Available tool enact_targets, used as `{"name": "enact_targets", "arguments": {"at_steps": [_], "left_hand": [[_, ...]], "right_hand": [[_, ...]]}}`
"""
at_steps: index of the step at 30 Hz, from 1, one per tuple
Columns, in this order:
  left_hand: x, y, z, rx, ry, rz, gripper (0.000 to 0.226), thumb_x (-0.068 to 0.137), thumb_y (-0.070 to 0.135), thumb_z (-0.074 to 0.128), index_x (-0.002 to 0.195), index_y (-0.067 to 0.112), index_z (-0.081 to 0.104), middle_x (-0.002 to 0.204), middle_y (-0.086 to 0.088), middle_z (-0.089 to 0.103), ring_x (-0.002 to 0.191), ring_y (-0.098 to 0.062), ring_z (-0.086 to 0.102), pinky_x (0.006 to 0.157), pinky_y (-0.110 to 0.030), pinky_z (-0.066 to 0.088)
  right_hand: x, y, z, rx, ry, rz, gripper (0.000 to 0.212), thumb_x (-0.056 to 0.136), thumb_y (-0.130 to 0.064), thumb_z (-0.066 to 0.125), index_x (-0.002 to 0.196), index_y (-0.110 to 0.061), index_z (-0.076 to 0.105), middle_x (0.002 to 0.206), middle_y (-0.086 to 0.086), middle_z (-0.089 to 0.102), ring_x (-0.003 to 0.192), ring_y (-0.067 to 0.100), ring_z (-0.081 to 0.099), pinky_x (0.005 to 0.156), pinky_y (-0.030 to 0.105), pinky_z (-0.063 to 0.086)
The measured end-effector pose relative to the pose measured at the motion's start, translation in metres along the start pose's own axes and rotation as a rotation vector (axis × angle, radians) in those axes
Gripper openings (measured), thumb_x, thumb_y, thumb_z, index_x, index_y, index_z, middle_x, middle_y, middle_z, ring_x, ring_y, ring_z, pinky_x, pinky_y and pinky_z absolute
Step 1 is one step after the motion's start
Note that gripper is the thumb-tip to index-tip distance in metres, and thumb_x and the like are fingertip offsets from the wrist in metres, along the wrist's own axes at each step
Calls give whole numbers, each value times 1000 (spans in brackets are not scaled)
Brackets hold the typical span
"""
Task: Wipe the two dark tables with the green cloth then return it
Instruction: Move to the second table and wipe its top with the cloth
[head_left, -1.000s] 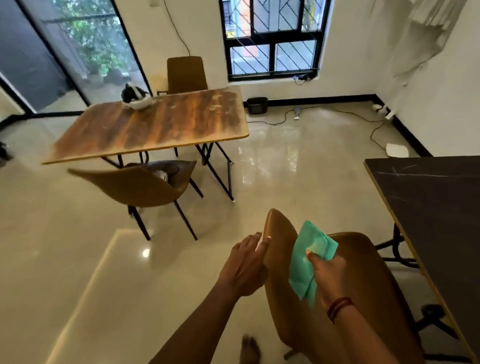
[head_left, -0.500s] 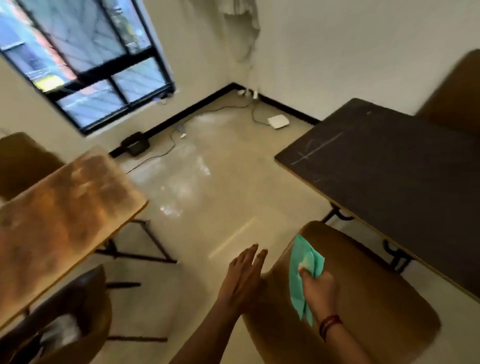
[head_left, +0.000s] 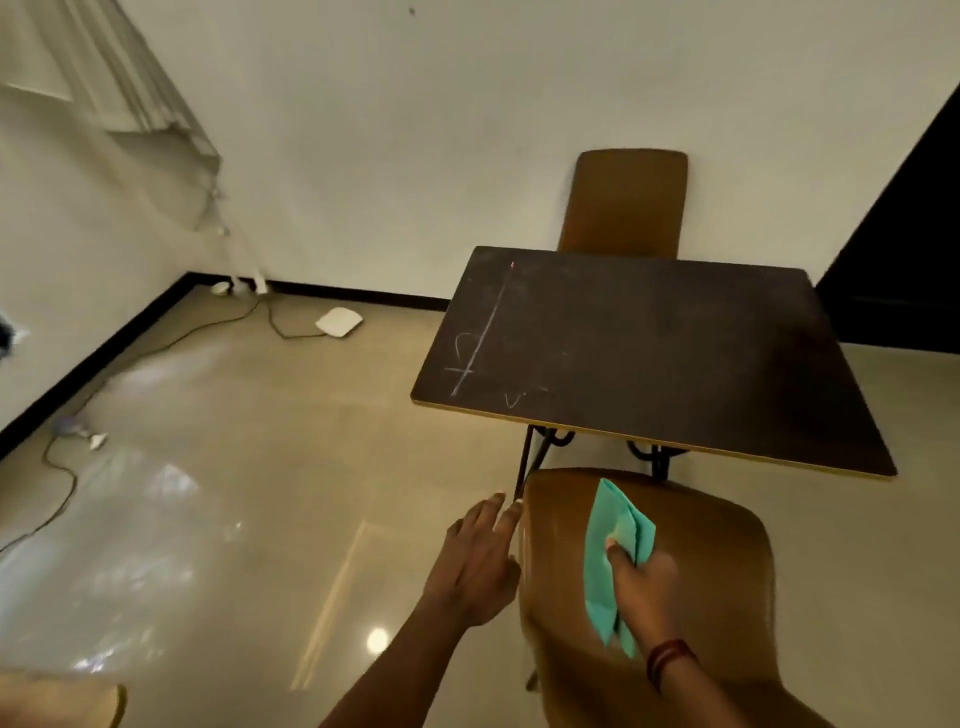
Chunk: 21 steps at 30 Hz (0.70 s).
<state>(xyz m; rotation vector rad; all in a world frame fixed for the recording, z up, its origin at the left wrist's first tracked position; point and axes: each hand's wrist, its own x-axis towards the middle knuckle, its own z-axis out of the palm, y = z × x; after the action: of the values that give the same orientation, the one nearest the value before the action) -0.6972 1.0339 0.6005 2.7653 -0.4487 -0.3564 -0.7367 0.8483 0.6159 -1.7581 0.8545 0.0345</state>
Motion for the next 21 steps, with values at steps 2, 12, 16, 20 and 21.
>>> {"name": "enact_targets", "arguments": {"at_steps": [2, 12, 16, 20, 21], "left_hand": [[7, -13, -13, 7, 9, 47, 68, 94, 28, 47, 153, 26, 14, 163, -2, 12, 149, -22, 13, 119, -41, 23], [89, -96, -63, 38, 1, 184, 67, 94, 26, 47, 153, 25, 16, 163, -2, 14, 148, -22, 15, 118, -40, 23], [134, -139, -90, 69, -72, 188, 69, 94, 26, 49, 153, 25, 14, 163, -2, 11, 149, -23, 14, 119, -40, 22], [189, -183, -119, 125, -129, 216, 70, 94, 25, 49, 154, 27, 11, 163, 0, 10, 149, -23, 12, 120, -42, 21], [203, -191, -126, 129, -134, 217, 70, 95, 26, 49, 154, 27, 11, 164, 0, 10, 149, -23, 12, 120, -42, 21]], "right_hand": [[-6, -8, 4, 7, 57, 10, 24, 90, -24, 58, 108, -8, 59, 96, 12, 67, 78, 28, 65, 62, 36, 57], [41, -69, 91, 50, 232, 16, 28, 90, -30, 58, 108, -9, 59, 95, 13, 67, 78, 27, 66, 68, 43, 59], [83, -104, 149, 97, 274, 49, 30, 89, -29, 59, 110, -8, 61, 101, 15, 67, 84, 30, 65, 74, 46, 57], [124, -142, 205, 158, 277, 93, 31, 88, -24, 61, 110, -3, 61, 104, 19, 67, 86, 34, 65, 75, 49, 57], [131, -151, 217, 164, 270, 75, 32, 88, -23, 61, 113, -3, 60, 107, 19, 66, 89, 34, 65, 76, 49, 57]]}}
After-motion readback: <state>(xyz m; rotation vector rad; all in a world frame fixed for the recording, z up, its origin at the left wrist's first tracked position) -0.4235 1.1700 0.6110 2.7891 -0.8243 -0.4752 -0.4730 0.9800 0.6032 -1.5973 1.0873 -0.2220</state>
